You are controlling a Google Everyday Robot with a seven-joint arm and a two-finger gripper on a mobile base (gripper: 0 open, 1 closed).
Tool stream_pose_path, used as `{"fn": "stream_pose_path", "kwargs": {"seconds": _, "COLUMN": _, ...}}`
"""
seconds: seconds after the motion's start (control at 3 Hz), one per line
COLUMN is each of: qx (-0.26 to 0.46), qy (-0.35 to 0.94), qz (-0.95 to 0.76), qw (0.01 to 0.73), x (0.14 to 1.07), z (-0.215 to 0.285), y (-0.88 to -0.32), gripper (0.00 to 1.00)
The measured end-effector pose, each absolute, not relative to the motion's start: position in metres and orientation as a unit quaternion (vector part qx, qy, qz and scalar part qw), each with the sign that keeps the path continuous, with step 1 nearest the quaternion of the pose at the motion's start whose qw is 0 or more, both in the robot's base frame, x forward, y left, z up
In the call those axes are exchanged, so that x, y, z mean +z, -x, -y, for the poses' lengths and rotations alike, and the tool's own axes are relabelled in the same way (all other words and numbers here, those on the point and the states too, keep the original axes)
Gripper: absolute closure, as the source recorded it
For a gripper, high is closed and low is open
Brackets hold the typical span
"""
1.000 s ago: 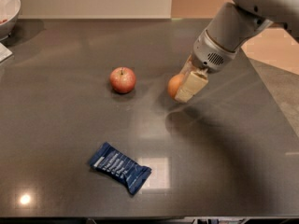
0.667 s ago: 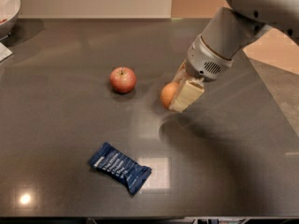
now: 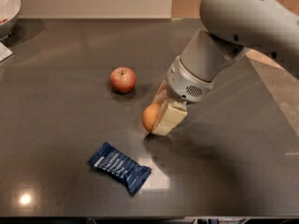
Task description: Move orange near rxbar blueberry
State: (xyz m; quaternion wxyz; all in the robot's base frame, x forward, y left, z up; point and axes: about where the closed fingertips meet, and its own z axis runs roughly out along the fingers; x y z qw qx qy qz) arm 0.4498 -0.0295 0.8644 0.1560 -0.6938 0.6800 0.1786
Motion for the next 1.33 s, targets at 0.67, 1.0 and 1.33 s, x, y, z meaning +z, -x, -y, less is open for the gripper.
{"fn": "stream_pose_path", "kwargs": {"seconds": 0.67, "qx": 0.188, "qy": 0.712, "qz": -0.660, "qw": 0.150, "x": 0.853, "z": 0.011, "y": -0.431, "gripper": 1.00}}
{"fn": "stream_pose_path", "kwargs": {"seconds": 1.0, "qx": 0.189, "qy": 0.715, "qz": -0.656, "qw": 0.148, "x": 0.850, "z": 0.008, "y": -0.428, "gripper": 0.99}}
{"fn": "stream_pose_path", "kwargs": {"seconds": 1.33, "qx": 0.185, "qy": 0.722, "qz": -0.652, "qw": 0.137, "x": 0.841, "z": 0.004, "y": -0.423, "gripper": 0.79}}
